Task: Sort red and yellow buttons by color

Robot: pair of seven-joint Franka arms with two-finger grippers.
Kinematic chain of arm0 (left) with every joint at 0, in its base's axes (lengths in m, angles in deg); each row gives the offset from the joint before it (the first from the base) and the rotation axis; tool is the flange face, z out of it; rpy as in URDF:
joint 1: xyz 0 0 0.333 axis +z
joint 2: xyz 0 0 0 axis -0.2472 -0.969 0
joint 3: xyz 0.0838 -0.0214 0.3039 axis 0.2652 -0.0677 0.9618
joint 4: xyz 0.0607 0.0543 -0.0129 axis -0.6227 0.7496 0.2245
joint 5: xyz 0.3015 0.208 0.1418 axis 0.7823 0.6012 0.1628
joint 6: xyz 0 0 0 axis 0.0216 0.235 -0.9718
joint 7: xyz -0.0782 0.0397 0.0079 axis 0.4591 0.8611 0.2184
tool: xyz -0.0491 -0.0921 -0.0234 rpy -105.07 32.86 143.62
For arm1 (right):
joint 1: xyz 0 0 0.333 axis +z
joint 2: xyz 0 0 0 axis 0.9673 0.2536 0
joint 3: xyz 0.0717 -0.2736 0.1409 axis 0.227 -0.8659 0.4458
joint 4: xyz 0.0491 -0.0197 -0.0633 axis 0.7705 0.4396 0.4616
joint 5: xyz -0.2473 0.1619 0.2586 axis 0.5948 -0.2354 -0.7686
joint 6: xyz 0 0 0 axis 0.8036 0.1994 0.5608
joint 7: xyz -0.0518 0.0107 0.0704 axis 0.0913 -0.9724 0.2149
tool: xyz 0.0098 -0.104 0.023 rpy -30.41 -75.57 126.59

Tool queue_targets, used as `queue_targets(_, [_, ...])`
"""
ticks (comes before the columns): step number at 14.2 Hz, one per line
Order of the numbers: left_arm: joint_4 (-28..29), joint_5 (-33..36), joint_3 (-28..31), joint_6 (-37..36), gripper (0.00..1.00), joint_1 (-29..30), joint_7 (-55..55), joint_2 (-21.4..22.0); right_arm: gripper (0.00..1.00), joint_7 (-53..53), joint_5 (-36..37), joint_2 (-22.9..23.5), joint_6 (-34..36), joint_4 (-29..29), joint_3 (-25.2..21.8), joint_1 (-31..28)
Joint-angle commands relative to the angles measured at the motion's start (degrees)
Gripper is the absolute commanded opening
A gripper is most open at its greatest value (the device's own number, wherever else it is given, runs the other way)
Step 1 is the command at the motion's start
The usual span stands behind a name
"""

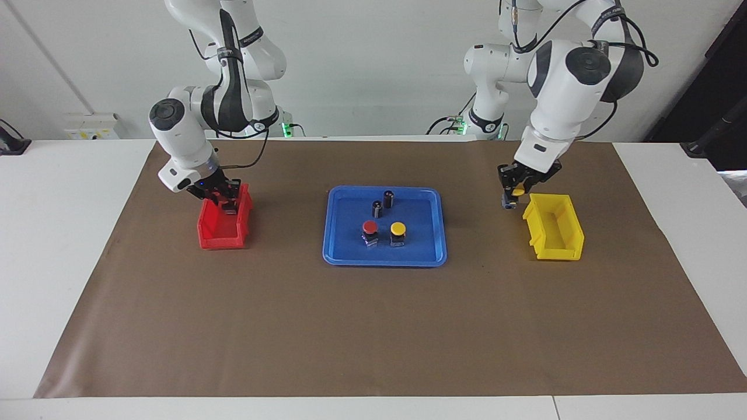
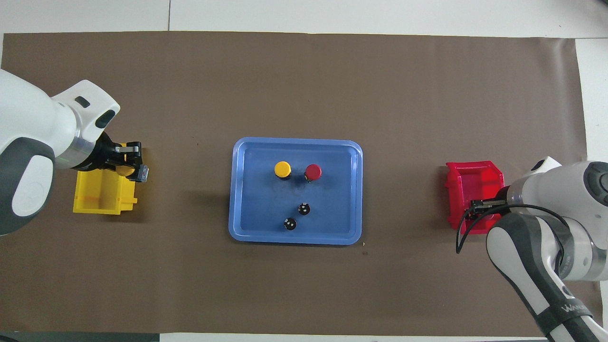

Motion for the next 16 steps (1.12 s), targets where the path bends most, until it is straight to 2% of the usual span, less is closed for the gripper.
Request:
queue_targets(1, [1.73, 0.30, -0.57, 0.77, 0.01, 6.04, -8.51, 1.04, 0.64, -1.69, -1.09, -1.86, -0.80, 1.68, 0.27, -0.32])
queue_targets(3, [2.87, 0.30, -0.57, 1.82, 0.01, 9.48, -12.66, 1.22, 0.65, -1.95, -1.09, -1.86, -0.71, 1.59, 0.18, -0.41])
queue_targets(6, [9.62, 0.30, -0.57, 9.09, 0.01, 12.04, -13.20, 2.79, 0.65, -2.13, -1.09, -1.69, 0.26, 0.63, 0.18, -0.32])
queue_targets(9, [13.15, 0.30, -0.57, 11.49, 0.01, 13.44, -13.03, 2.63, 0.65, -1.87, -1.09, -1.16, 4.99, -4.37, 0.36, -0.23])
queue_targets(12, [16.22, 0.30, -0.57, 13.76, 0.01, 14.15, -13.03, 2.71, 0.65, -0.91, -1.27, -1.16, 11.49, -11.82, 0.36, 1.78])
queue_targets(14, [17.81, 0.30, -0.57, 15.97, 0.01, 14.42, -12.85, 2.45, 0.65, 5.74, -1.27, 0.85, 14.92, -18.94, 0.45, 7.12])
queue_targets(16, [18.69, 0.30, -0.57, 17.72, 0.01, 14.51, -12.94, 1.66, 0.65, 16.89, -1.27, 5.41, 17.39, -28.16, 0.45, 14.23])
